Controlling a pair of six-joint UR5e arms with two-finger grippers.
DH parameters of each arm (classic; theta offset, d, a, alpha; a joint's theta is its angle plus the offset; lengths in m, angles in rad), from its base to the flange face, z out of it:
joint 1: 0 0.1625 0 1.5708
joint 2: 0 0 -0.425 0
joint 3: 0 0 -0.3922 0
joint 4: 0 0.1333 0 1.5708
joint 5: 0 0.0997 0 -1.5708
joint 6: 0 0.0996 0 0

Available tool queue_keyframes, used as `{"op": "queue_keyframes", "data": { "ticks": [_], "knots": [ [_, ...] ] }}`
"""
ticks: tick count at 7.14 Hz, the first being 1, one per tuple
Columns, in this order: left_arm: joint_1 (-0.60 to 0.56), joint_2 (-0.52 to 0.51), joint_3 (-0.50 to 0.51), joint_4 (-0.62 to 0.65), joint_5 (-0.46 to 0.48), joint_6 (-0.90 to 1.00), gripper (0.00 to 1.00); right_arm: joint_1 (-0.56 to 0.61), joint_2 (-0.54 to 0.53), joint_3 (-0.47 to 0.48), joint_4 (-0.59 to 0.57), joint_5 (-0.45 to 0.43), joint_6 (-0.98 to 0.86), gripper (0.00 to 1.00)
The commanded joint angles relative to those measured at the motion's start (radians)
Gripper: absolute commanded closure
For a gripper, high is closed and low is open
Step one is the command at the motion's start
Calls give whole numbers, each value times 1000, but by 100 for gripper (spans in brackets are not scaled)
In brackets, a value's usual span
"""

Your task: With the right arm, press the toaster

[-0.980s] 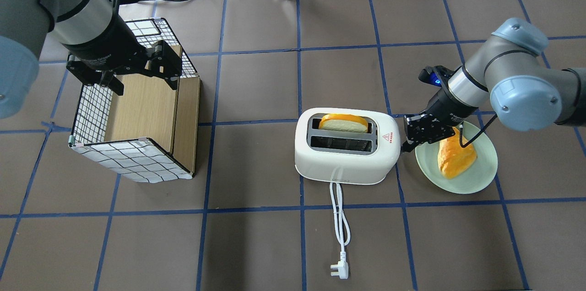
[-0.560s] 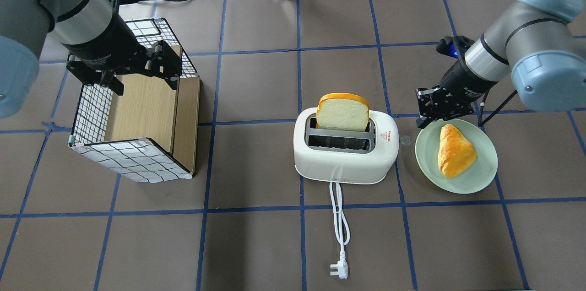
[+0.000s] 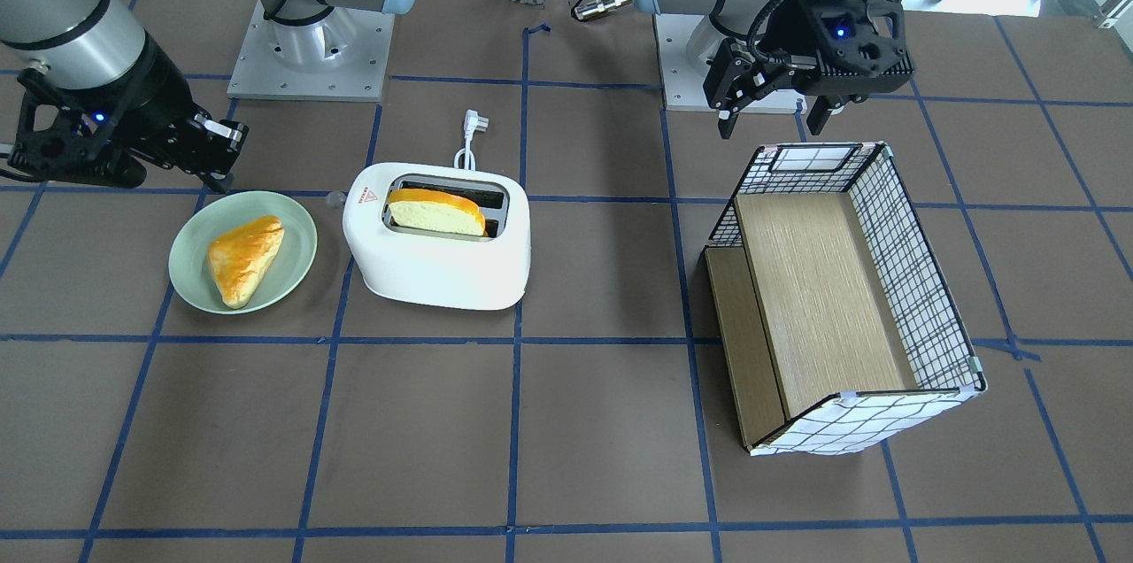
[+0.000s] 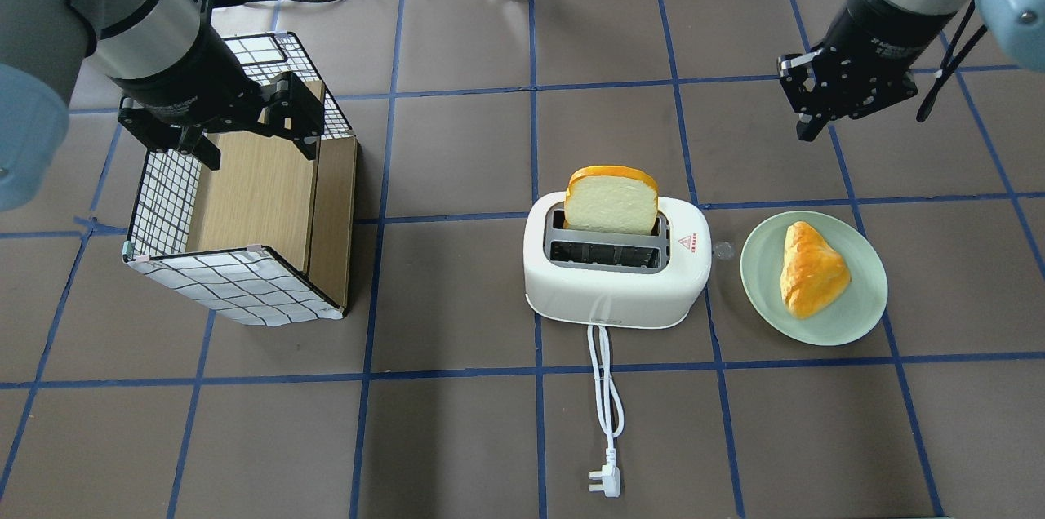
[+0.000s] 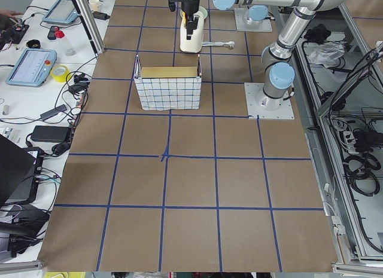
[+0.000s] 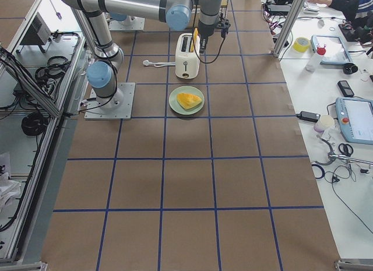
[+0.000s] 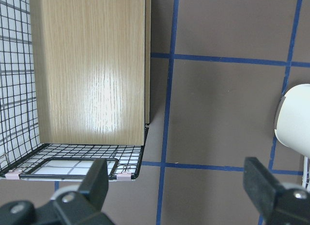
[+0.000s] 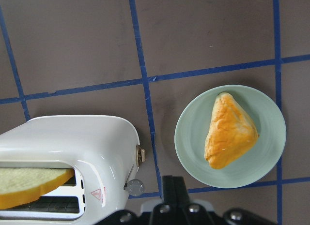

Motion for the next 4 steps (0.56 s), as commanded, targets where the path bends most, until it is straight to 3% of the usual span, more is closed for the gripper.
{"op": "queue_keyframes", "data": {
  "ticks": [1, 2, 4],
  "knots": [
    [0, 0, 0, 0, 0, 0, 0, 151, 10, -92, -49, -33, 171, 42],
    [0, 0, 0, 0, 0, 0, 0, 160, 13, -74, -189, -33, 173, 0],
    [0, 0, 0, 0, 0, 0, 0, 160, 15, -75, -216, -36, 166, 0]
  ]
}}
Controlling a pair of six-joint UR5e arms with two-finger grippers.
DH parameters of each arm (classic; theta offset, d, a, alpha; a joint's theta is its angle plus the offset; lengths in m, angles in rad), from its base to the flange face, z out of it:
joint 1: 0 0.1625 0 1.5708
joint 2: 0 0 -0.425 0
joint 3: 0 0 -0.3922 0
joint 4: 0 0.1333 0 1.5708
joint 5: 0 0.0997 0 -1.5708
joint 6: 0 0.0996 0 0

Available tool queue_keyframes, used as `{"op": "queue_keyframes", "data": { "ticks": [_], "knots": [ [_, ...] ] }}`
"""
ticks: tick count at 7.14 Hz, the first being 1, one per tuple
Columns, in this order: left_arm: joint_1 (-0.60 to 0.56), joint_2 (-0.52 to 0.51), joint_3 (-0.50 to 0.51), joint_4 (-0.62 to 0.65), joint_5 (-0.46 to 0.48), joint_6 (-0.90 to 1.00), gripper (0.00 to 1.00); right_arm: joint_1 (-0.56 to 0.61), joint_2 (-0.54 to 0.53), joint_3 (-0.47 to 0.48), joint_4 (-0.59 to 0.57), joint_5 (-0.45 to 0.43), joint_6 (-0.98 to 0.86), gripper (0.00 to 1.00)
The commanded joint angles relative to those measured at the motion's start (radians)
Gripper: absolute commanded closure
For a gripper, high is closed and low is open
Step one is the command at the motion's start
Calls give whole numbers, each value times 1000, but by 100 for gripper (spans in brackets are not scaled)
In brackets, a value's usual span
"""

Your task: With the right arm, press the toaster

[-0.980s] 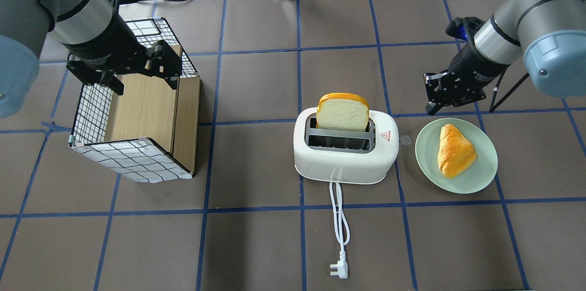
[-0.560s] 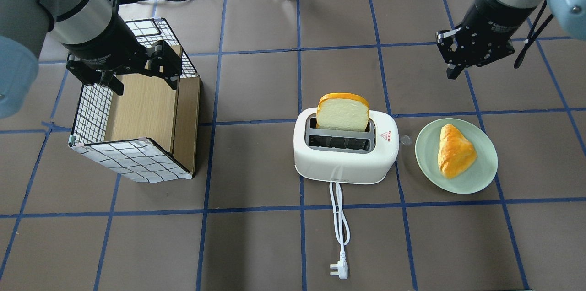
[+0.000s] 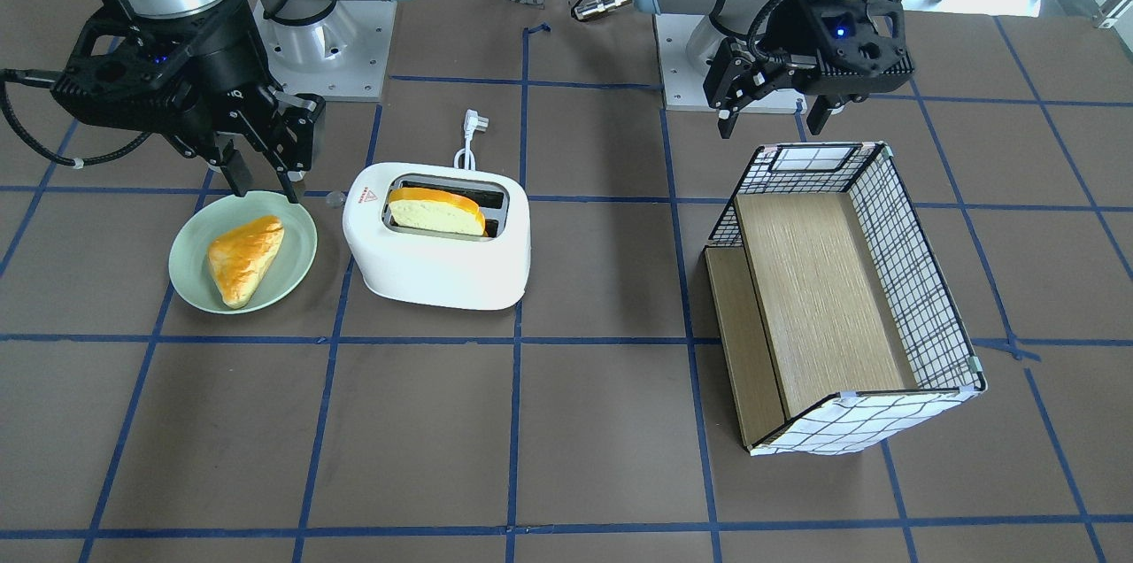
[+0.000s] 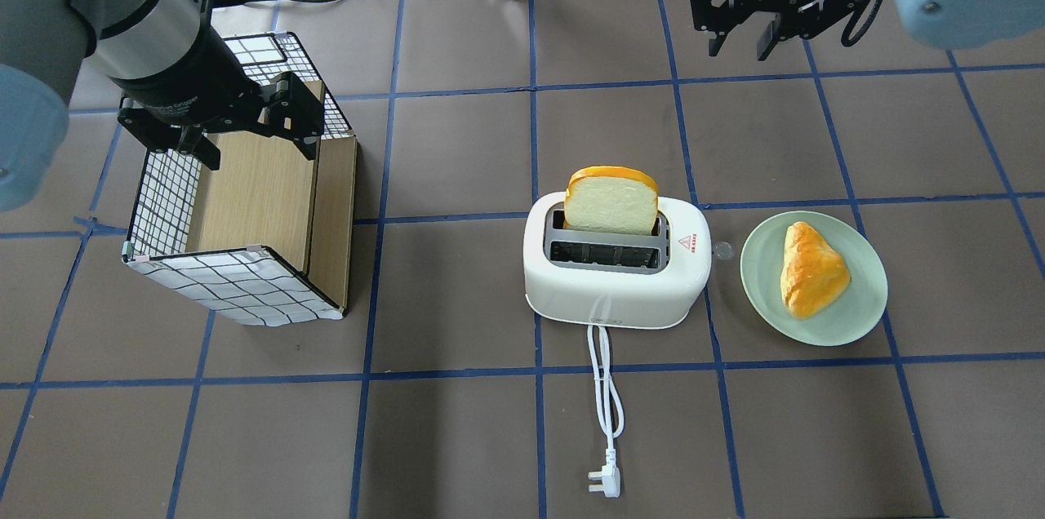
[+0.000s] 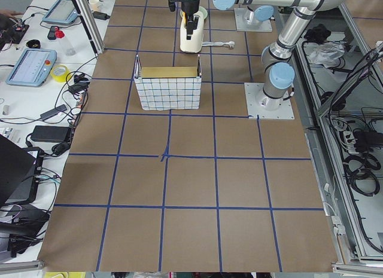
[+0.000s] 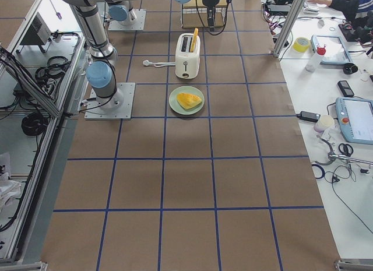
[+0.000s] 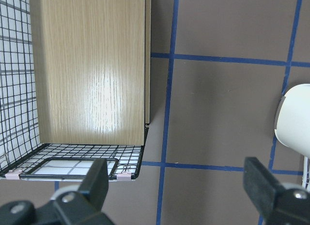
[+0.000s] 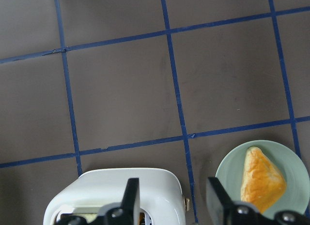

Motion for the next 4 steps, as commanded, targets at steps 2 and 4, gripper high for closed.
{"op": "queue_keyframes", "data": {
  "ticks": [2, 4],
  "knots": [
    [0, 0, 0, 0, 0, 0, 0, 4, -1, -2, -24, -2, -5, 0],
    [0, 0, 0, 0, 0, 0, 0, 4, -1, 1, -20, -5, -5, 0]
  ]
}}
